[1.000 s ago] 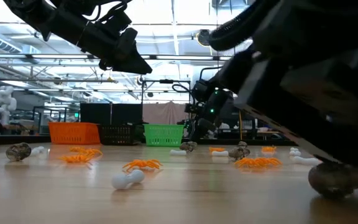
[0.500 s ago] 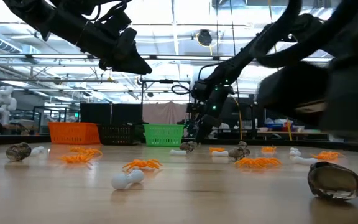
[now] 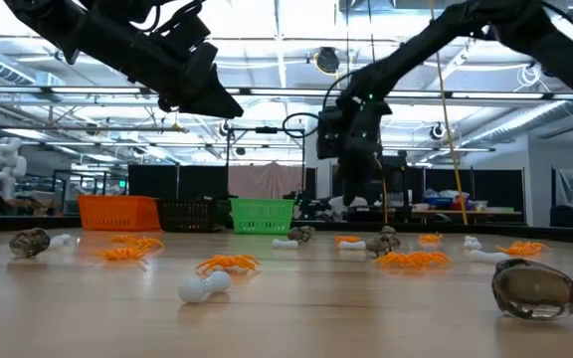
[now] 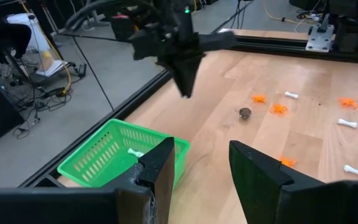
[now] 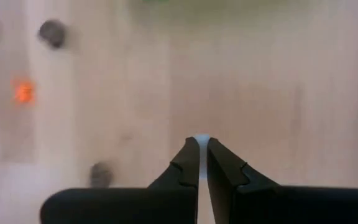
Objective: Sort Halloween decoration
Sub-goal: Put the white bone toy into the green bin
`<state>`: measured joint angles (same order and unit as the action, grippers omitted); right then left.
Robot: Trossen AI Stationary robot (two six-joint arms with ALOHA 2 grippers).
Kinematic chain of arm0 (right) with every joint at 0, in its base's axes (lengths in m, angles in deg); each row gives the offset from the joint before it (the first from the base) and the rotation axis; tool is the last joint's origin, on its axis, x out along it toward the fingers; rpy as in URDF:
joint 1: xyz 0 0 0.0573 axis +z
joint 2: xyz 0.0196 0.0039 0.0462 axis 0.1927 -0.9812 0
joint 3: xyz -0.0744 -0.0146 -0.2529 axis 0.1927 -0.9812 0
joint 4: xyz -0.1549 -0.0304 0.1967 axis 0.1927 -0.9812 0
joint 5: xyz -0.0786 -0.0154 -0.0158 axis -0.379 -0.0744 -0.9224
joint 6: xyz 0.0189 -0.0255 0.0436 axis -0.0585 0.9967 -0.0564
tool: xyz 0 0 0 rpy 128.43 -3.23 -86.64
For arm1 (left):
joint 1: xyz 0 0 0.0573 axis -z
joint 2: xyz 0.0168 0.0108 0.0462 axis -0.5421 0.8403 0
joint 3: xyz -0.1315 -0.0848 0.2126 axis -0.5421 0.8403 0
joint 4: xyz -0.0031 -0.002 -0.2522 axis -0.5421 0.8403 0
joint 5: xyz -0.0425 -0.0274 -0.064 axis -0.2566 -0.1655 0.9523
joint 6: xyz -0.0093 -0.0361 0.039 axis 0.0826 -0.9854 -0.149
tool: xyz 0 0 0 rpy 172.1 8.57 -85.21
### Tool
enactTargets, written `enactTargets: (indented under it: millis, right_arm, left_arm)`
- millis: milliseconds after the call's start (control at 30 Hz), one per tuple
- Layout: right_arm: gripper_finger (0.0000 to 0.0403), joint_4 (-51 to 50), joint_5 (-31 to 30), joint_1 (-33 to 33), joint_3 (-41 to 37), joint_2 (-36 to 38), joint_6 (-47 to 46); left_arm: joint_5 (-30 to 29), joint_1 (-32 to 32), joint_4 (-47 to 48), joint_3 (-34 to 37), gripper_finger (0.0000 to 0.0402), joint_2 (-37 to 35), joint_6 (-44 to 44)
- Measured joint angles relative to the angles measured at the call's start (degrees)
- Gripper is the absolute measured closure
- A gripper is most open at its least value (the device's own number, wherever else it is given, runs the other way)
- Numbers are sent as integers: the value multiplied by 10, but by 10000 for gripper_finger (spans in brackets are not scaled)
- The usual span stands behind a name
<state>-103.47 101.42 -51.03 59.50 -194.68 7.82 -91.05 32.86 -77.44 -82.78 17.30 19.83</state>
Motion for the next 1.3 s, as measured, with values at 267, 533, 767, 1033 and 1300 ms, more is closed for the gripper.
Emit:
enactTargets:
  millis: [267, 533, 767, 1033, 1300]
  right_arm:
    - [403, 50, 13, 52, -128, 120, -54]
    - [403, 285, 13, 106, -391, 320, -175]
    - [403, 622, 13, 163, -586, 422, -303]
    - [403, 937, -64, 212, -671, 413, -393]
    - [403, 1060, -111, 249, -672, 394, -389]
  left_arm:
    - [10, 0, 0, 0, 249, 0, 11]
    - [13, 0, -6, 0, 249, 0, 27]
    - [16, 0, -27, 0, 249, 0, 32]
    - [16, -1, -56, 0, 249, 0, 48]
    - [16, -1, -111, 0, 249, 0, 139]
